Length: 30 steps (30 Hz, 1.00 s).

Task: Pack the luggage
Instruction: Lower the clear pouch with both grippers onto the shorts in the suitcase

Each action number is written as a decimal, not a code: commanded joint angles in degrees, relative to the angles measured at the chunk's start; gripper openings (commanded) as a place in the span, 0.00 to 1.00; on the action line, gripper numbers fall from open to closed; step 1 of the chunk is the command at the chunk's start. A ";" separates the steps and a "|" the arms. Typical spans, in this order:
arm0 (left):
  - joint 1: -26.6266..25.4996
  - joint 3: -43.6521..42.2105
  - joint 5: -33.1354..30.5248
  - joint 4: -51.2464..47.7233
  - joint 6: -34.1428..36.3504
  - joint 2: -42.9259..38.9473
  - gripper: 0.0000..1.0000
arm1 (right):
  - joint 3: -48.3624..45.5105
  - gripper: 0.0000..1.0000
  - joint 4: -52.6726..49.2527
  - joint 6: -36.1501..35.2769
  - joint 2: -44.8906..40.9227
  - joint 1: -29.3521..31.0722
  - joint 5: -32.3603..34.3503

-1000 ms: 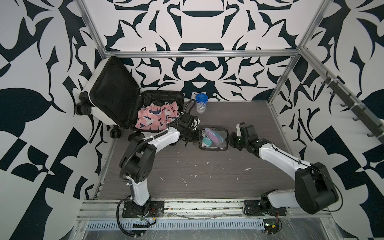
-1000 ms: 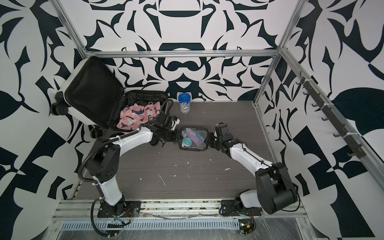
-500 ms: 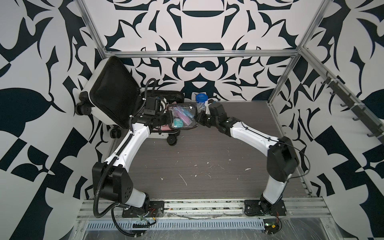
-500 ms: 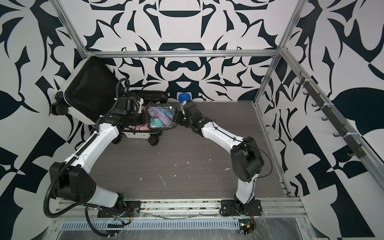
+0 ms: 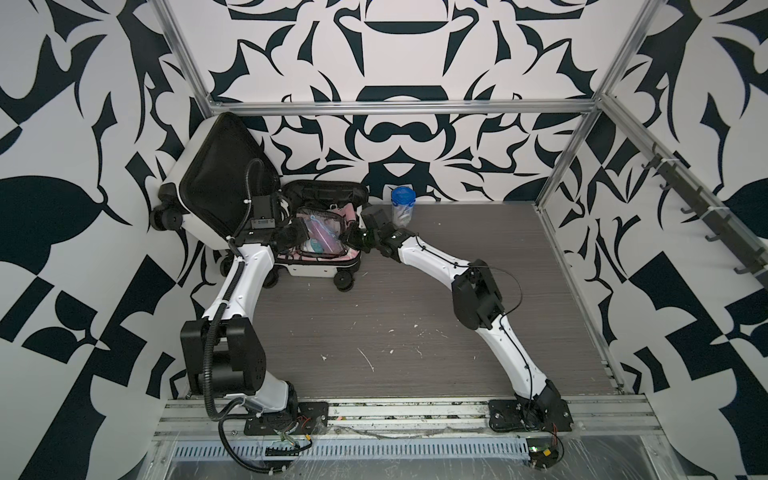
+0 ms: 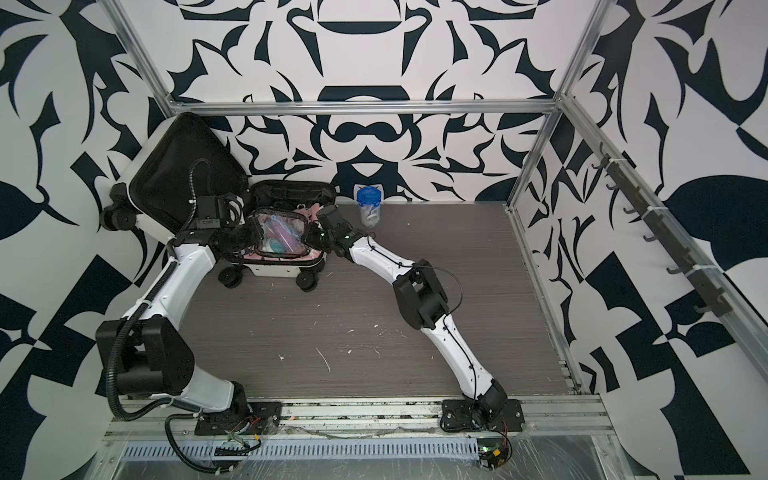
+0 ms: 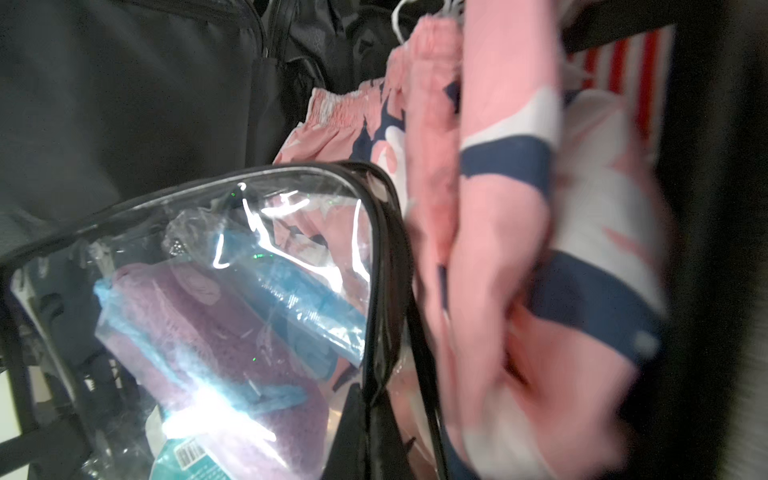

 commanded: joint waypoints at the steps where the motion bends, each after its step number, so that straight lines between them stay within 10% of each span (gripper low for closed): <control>1: 1.49 -0.35 3.66 3.60 -0.05 2.46 0.00 | 10.76 0.00 0.09 1.62 0.62 2.32 -4.93; 15: 6.29 3.55 5.63 3.16 -2.21 14.69 0.00 | 8.08 0.00 2.70 3.42 1.73 2.56 -4.69; 21: 7.12 5.67 5.61 1.59 -3.78 15.33 0.58 | 2.90 0.22 3.48 1.18 -2.10 3.03 -3.52; 30: 7.15 7.36 5.84 0.98 -6.03 10.62 0.66 | -7.40 0.46 3.34 -5.21 -13.50 3.03 0.41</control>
